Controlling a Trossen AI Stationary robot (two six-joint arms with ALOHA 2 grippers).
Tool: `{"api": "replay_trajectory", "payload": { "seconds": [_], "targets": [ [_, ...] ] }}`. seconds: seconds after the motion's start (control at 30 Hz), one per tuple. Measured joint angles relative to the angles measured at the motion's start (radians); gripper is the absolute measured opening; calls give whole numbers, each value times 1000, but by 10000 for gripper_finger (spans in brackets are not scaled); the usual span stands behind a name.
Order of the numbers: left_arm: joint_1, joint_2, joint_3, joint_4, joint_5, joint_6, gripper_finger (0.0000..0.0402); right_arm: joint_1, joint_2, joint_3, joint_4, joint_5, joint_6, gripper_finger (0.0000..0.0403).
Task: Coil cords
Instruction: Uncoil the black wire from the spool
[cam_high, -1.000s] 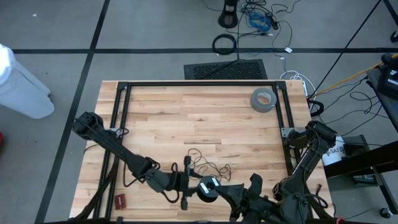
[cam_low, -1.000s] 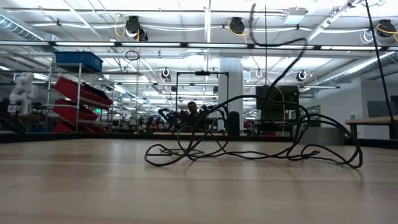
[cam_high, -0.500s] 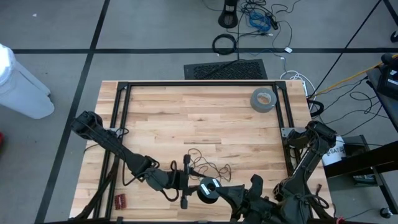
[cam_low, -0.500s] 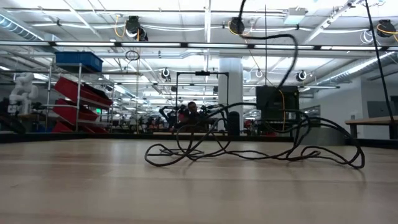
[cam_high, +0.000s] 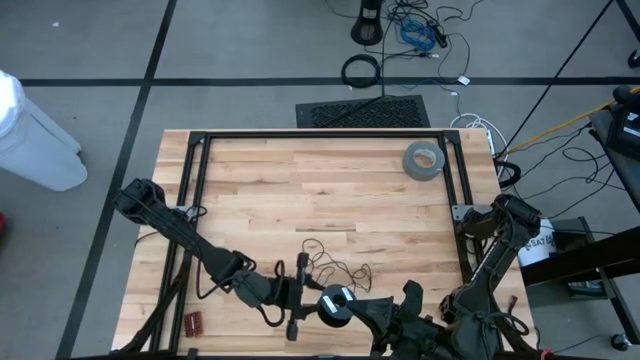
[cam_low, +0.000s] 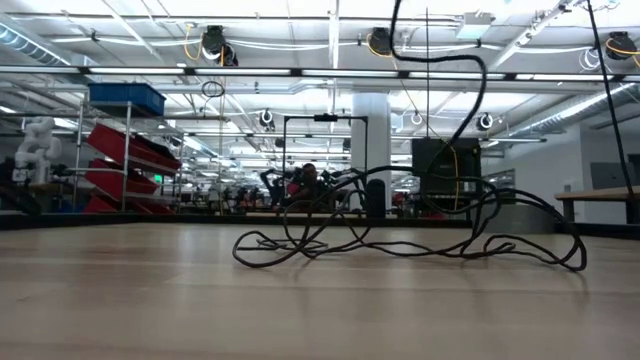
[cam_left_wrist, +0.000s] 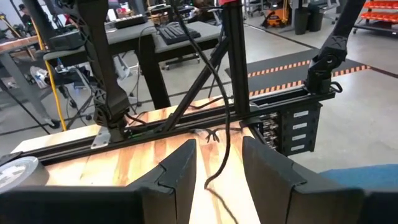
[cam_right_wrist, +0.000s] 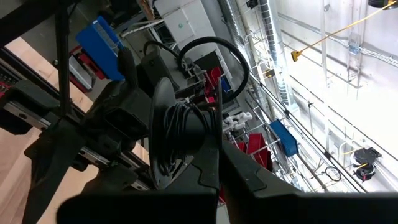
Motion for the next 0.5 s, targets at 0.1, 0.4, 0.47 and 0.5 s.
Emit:
{"api": "replay_trajectory", "payload": {
  "seconds": [0.1,0.4,0.47,0.5],
  "targets": [
    [0,7,0,4,0,0,137,0,0,0,0,0,0,0],
    [16,15,0,19,-1,1,137,0,0,0,0,0,1,0],
    [16,15,0,30,0,1,137,0,0,0,0,0,2,0],
    [16,15,0,30,2,1,137,0,0,0,0,0,2,0]
  ]
}}
